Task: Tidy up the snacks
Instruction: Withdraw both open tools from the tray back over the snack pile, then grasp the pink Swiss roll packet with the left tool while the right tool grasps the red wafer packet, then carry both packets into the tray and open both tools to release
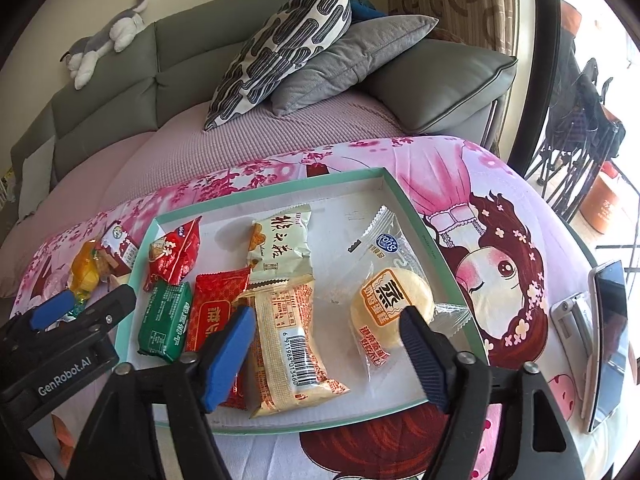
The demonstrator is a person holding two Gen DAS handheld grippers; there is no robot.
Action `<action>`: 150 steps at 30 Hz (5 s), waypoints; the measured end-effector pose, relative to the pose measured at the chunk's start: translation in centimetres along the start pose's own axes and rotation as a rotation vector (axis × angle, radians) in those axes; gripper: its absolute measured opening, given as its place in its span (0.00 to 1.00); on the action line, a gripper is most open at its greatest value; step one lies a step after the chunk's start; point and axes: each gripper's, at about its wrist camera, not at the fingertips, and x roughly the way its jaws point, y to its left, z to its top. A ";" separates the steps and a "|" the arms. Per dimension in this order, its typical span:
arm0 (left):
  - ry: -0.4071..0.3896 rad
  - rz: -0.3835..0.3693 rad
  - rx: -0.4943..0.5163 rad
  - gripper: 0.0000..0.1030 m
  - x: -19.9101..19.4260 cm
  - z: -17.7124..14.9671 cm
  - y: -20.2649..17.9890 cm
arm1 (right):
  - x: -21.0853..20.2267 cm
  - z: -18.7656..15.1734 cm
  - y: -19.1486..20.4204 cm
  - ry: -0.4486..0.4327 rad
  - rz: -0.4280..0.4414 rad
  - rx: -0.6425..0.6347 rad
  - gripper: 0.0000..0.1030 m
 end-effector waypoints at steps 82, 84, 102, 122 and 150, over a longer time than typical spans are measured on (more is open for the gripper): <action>0.012 0.164 -0.318 0.96 1.1 -1.5 24.6 | 2.5 -1.4 21.7 -0.093 0.147 -0.329 1.00; 0.015 0.160 -0.321 0.96 1.4 -1.2 24.6 | 2.8 -1.0 21.9 -0.095 0.151 -0.331 1.00; 0.020 0.071 -0.376 0.96 5.6 1.9 24.7 | 6.3 3.2 23.0 -0.113 0.183 -0.297 0.70; 0.093 0.085 -0.383 0.72 9.7 1.4 24.7 | 9.3 3.3 23.0 -0.038 0.249 -0.271 0.44; -0.034 0.082 -0.404 0.38 3.2 0.8 24.6 | 3.0 3.8 19.2 -0.155 0.288 -0.153 0.25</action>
